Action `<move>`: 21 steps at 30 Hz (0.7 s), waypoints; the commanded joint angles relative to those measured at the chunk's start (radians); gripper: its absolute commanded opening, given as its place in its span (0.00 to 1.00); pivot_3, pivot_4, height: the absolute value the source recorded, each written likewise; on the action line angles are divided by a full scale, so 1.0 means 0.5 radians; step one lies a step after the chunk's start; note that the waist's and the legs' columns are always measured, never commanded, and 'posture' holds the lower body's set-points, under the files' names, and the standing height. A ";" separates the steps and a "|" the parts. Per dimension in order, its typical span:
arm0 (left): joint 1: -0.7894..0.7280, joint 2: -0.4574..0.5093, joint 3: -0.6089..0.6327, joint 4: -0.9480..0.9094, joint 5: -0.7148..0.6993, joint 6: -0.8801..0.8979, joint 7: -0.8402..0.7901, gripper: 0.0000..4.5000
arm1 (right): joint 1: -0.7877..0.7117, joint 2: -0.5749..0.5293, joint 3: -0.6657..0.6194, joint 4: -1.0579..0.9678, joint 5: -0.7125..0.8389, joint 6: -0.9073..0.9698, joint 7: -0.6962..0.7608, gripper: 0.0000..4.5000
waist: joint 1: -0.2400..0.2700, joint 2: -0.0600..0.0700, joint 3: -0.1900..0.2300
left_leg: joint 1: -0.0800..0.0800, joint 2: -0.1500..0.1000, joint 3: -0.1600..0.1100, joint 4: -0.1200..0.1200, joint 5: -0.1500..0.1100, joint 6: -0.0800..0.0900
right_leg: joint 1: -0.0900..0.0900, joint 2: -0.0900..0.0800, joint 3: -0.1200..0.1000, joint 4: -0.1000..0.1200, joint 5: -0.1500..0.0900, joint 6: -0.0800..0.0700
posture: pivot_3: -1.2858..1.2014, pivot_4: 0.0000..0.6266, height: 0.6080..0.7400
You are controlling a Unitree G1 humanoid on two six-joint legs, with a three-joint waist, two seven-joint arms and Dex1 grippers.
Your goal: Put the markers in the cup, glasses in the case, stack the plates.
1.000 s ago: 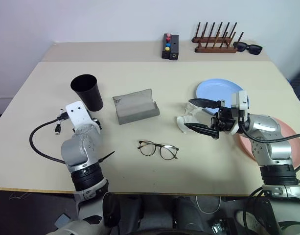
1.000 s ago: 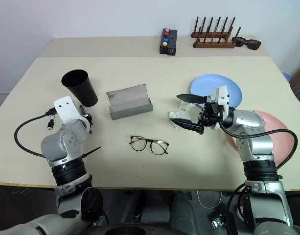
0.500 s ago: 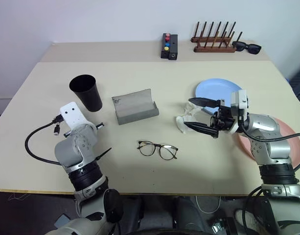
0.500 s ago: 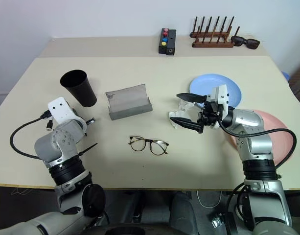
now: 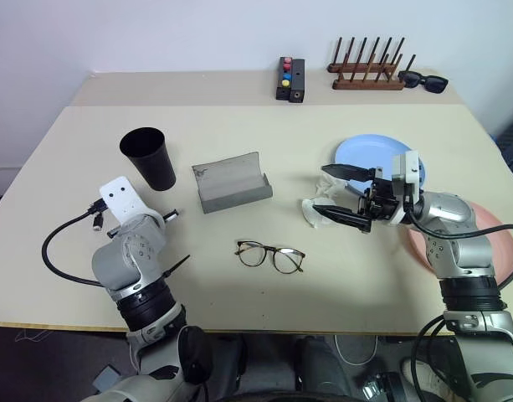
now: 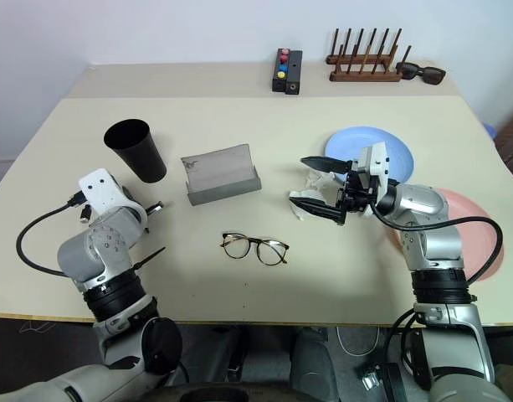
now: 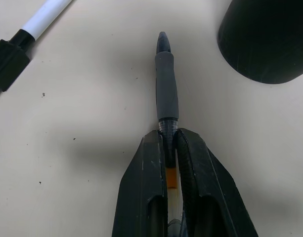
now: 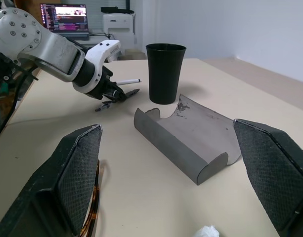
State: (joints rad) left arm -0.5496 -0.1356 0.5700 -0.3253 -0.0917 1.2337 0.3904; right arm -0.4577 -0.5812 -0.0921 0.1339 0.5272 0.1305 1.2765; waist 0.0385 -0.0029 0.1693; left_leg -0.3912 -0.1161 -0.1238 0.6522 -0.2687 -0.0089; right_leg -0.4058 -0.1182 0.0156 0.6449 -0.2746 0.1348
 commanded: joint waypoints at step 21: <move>0.251 0.608 0.136 -0.655 -0.707 -1.209 -0.865 0.01 | -0.219 0.039 0.002 0.162 0.012 0.007 0.037 0.97 | 0.005 -0.014 0.007 | -0.002 0.002 0.002 -0.001 0.000 0.000 | -0.003 0.001 0.001 -0.001 0.000 -0.001 | 0.52 0.24 1.00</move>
State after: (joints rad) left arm -0.3842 0.1467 0.6406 -0.6701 -0.4281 0.7173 -0.0259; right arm -0.5432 -0.5692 -0.0857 0.2280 0.5157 0.1244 1.2973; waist 0.0411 -0.0099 0.1730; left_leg -0.3922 -0.1150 -0.1230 0.6519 -0.2687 -0.0090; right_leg -0.4070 -0.1176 0.0161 0.6441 -0.2746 0.1343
